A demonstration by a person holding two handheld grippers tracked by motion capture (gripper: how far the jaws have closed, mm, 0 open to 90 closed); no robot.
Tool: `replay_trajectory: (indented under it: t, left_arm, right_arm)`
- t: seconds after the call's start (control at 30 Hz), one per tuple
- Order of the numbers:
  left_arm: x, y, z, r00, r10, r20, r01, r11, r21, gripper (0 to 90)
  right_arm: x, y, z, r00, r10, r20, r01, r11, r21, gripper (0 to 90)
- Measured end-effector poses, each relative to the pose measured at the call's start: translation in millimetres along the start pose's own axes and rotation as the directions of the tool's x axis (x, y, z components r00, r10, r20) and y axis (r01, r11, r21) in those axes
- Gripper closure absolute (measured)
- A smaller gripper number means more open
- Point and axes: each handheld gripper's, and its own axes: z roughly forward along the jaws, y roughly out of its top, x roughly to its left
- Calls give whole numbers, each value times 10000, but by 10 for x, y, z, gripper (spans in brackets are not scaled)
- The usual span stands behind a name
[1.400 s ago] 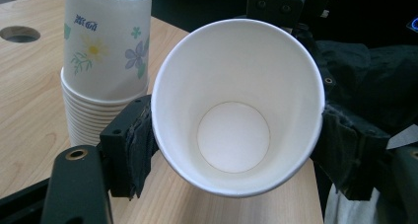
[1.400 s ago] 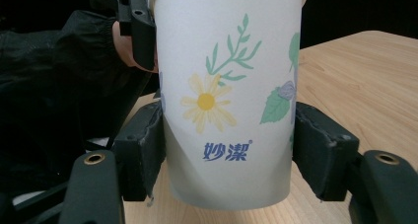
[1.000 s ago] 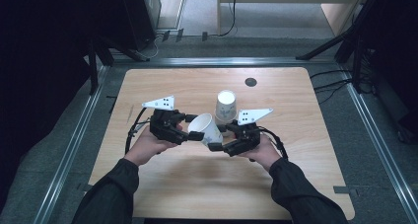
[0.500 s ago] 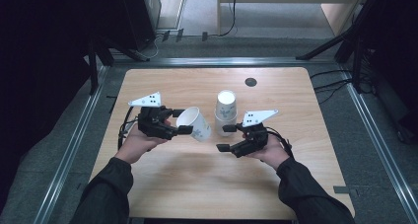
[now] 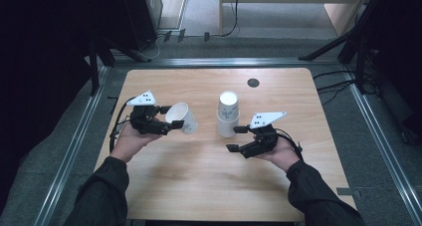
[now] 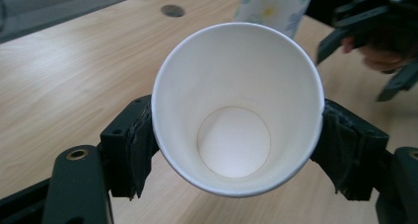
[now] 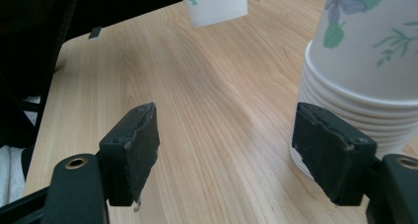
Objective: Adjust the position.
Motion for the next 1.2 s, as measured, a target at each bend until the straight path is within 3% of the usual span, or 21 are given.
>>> replay_trajectory:
  t: [0.23,0.7,0.93,1.2]
  left_arm:
    - [118,-76,-4,9969,-346,-709,336,9993,-161,242]
    - [319,-192,-16,9844,-992,-1450,955,9949,-324,242]
    - [418,-230,2,9671,-1225,-2231,1136,9921,-525,242]
    - [512,-292,87,9479,-1237,-2937,1245,9921,-163,242]
  right_arm:
    - [-22,-29,-49,9997,41,222,-43,10000,72,264]
    - [-37,-53,-45,9990,31,442,-38,9999,168,274]
    - [-44,-67,-26,9987,35,508,-50,9995,301,277]
    - [-48,-75,-22,9986,73,527,-90,9995,313,280]
